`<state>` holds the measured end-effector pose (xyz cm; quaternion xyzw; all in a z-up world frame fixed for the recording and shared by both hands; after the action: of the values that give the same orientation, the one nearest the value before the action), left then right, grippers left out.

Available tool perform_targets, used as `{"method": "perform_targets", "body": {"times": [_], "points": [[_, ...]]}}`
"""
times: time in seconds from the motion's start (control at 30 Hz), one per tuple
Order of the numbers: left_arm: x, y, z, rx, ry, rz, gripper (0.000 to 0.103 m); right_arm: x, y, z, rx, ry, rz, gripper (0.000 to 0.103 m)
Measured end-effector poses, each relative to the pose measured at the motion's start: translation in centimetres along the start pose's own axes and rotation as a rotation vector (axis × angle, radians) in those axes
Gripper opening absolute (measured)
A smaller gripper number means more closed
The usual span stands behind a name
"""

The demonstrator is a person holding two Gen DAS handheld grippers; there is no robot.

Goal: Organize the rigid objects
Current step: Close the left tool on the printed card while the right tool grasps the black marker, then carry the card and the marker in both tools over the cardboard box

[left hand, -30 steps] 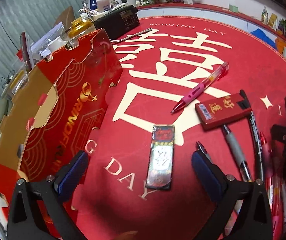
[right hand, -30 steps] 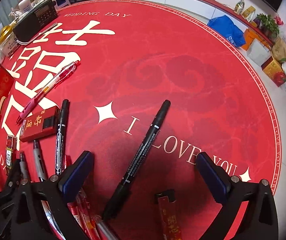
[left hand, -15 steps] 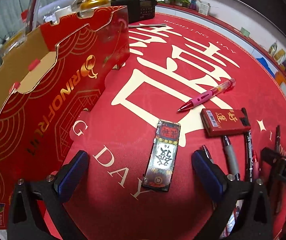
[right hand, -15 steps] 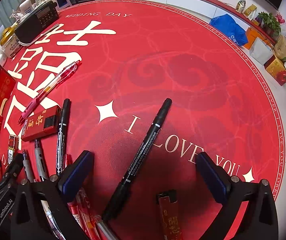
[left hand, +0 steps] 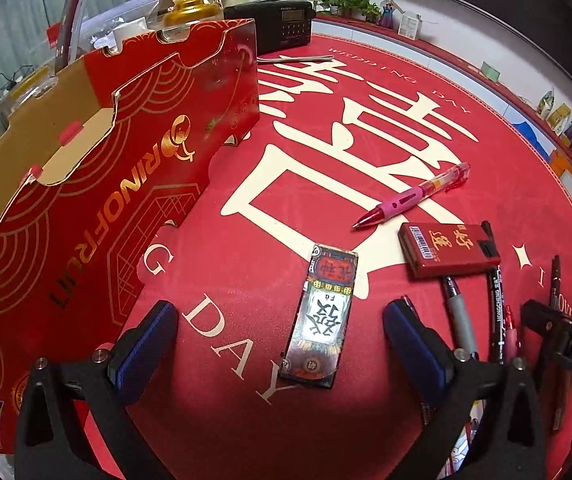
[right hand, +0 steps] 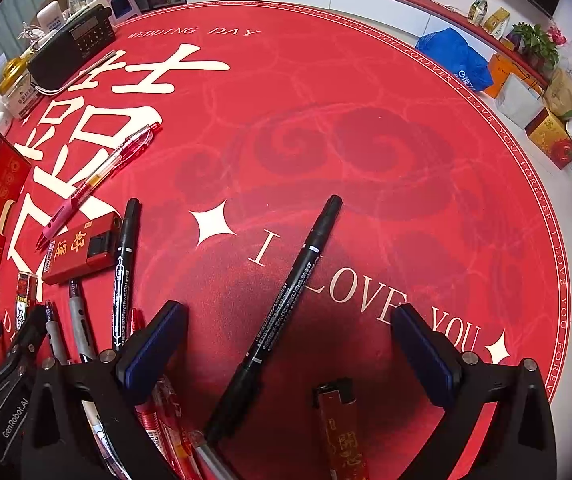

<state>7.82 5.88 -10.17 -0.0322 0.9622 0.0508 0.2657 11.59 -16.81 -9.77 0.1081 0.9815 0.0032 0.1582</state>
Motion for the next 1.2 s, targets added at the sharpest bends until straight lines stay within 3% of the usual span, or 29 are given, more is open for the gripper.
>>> {"method": "perform_targets", "body": {"times": [0.1,0.2,0.27,0.3,0.33,0.37,0.5,0.63,0.9,1.2], "points": [[-0.1,-0.2,-0.1,0.015,0.018,0.013,0.1,0.2,0.5,-0.4,-0.011,-0.009,-0.032,0.096],[-0.3,-0.8,-0.5,0.037,0.023,0.042,0.087,0.4,1.6,-1.3,-0.035,-0.027,-0.089,0.06],[-0.4,-1.5,-1.0,0.055,0.016,0.075,0.068,0.6,2.1,-1.5,-0.045,-0.022,-0.118,0.037],[-0.3,-1.9,-1.3,0.064,0.014,0.09,0.063,0.6,2.2,-1.5,-0.048,-0.02,-0.124,0.033],[-0.4,-2.0,-1.4,0.07,0.015,0.097,0.049,0.7,2.2,-1.6,-0.053,-0.018,-0.125,0.022],[-0.4,-2.1,-1.6,0.081,0.015,0.108,0.028,0.7,2.1,-1.6,-0.064,-0.015,-0.12,0.012],[-0.4,-1.3,-1.8,0.155,0.047,0.067,0.025,1.1,0.7,-1.7,-0.177,0.017,-0.048,0.01],[0.3,0.0,-2.5,0.203,0.048,0.013,0.025,1.7,-0.2,-2.6,-0.229,-0.003,-0.003,0.01],[1.4,0.4,-5.6,0.162,-0.016,0.037,0.025,3.3,-0.9,-6.6,-0.347,-0.094,0.012,0.01],[1.8,-2.7,-9.9,0.116,-0.126,0.156,0.026,5.5,-2.6,-9.2,-0.364,-0.163,0.035,0.01]]}}
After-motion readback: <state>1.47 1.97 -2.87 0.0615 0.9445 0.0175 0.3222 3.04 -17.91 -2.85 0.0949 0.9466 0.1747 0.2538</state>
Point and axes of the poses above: each gripper's, at about its wrist camera, not at the fingertips, and z roughly the way its jaws point, y to its left, x to its underside, the point moved 3 cm from there along z, roughly the way its jaws point, and after that the axes turned 9 degrees about z, right-handed, at the moved point
